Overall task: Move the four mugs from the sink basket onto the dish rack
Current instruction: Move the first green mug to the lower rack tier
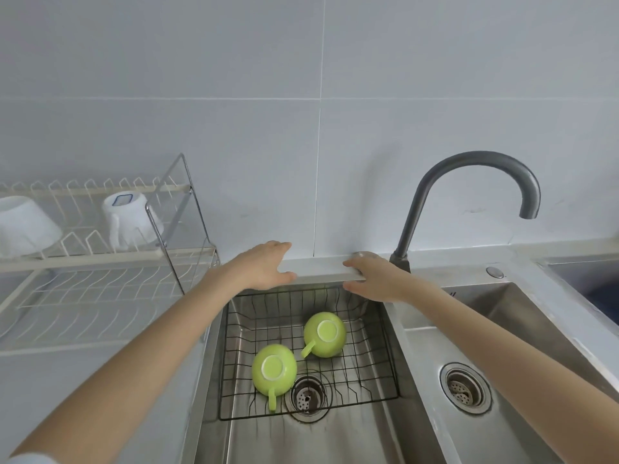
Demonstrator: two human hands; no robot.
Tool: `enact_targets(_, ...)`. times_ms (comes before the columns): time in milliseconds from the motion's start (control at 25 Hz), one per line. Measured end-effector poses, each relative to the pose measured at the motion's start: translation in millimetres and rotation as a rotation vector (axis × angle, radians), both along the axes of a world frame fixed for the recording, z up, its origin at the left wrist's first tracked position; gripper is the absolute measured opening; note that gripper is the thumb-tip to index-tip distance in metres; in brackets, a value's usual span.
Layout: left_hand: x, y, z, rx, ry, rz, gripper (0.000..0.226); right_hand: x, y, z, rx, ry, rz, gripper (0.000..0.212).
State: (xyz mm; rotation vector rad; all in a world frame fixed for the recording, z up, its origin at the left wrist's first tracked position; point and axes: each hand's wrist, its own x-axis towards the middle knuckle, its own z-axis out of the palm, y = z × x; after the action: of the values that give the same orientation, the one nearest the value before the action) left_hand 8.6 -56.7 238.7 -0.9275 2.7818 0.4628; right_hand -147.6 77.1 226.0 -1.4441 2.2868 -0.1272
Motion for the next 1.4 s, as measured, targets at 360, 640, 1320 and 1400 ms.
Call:
enact_targets(360,-31.3,4.6,-75.8,0.248,0.060,0.068,0.065,-18.3,0.3,-76.2,-0.025,-0.266,-0.155,0.053)
enact_targets(640,-56.4,0.2,-150.1,0.445,0.058,0.190,0.058,-23.9,-8.1,-149.1,0.022,-0.445,-0.336,0.052)
enact_targets(1320,-107.0,-16.8,-270.7,0.603,0.102,0.482,0.065,-30.2,-46.3,-252.8,-0.050,-0.961,-0.945,0.050)
enact_targets(1400,-105.2,-18.5,-275.6,0.607,0.136,0.496,0.062,-30.6,-49.5,-259.9,-0.066,-0.968,-0.986,0.052)
